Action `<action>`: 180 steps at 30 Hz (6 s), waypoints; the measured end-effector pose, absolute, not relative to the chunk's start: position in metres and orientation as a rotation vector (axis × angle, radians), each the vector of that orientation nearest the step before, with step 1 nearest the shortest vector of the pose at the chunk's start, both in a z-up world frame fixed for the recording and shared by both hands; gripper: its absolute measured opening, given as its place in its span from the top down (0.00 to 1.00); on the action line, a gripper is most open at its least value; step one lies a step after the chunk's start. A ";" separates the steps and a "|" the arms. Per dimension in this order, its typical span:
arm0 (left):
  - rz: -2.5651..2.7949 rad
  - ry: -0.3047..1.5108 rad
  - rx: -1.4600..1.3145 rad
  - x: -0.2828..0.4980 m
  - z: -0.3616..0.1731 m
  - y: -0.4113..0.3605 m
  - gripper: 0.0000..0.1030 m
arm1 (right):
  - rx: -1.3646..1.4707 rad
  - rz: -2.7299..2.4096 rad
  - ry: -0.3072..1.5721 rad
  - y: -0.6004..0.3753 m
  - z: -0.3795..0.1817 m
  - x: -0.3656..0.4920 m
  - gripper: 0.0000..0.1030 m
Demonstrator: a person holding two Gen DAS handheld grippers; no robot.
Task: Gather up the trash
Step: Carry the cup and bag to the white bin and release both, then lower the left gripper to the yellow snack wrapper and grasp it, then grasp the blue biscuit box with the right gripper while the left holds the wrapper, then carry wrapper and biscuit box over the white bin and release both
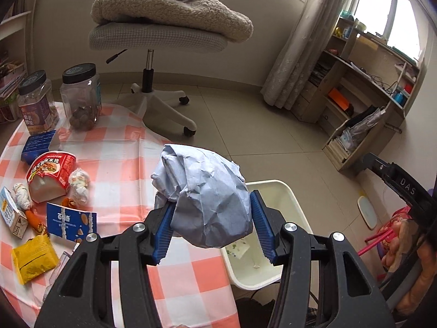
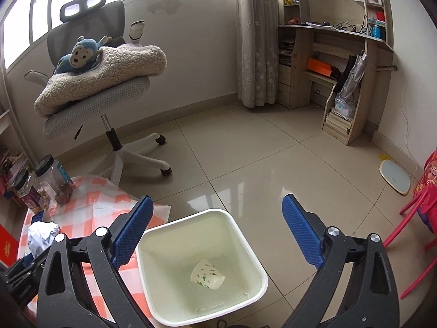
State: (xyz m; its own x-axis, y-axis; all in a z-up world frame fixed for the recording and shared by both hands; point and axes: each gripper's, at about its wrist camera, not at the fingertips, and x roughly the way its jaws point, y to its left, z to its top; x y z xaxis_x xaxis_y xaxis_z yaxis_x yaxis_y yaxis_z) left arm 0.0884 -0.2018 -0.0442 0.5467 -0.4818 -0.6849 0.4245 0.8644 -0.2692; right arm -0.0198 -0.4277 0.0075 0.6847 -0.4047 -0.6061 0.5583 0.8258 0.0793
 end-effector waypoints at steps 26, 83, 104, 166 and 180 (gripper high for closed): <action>-0.393 0.615 0.012 0.083 -0.004 -0.200 0.07 | 0.071 -0.558 0.555 -0.376 0.010 -0.015 0.07; -0.278 1.380 0.223 0.149 -0.198 0.061 0.66 | -0.115 0.097 1.012 -0.131 -0.112 0.141 0.07; -0.286 1.090 -0.078 0.126 -0.083 0.085 0.79 | 0.204 0.268 1.132 -0.110 -0.167 0.167 0.66; -0.661 0.844 0.018 0.088 -0.056 -0.217 0.78 | 0.219 -0.383 0.483 -0.409 0.026 -0.036 0.28; -0.734 0.962 -0.015 0.089 -0.077 -0.301 0.32 | 0.311 -0.557 0.432 -0.457 0.026 -0.061 0.07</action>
State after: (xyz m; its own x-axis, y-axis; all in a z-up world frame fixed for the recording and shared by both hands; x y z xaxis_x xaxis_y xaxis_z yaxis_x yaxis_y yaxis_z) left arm 0.0892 -0.3012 -0.0772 0.3532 -0.5742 -0.7386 0.5611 0.7618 -0.3239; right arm -0.0605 -0.4574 0.0260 0.7635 -0.4396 -0.4731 0.5676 0.8062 0.1668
